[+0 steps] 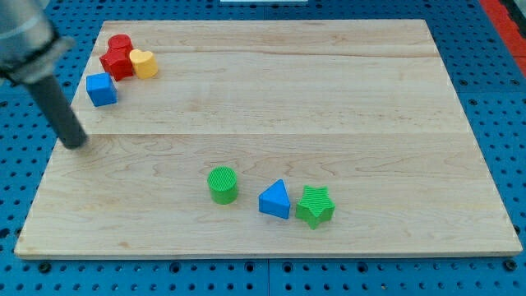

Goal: Move the blue cube towards upside of the green circle

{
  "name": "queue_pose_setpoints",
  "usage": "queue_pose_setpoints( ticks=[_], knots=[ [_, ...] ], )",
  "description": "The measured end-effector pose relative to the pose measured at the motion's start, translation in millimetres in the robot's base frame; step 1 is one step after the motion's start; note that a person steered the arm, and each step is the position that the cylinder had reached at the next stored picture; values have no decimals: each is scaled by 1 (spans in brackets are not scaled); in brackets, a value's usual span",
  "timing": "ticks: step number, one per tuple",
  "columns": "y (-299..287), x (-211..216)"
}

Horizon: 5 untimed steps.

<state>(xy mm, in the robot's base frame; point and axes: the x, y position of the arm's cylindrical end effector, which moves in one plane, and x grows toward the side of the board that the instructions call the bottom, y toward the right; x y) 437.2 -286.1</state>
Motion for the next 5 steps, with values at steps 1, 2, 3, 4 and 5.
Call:
queue_pose_setpoints(
  ticks=[1, 2, 3, 4, 5],
  knots=[
    [-19, -28],
    [-11, -62],
    [4, -92],
    [75, -76],
    [132, -40]
  ],
)
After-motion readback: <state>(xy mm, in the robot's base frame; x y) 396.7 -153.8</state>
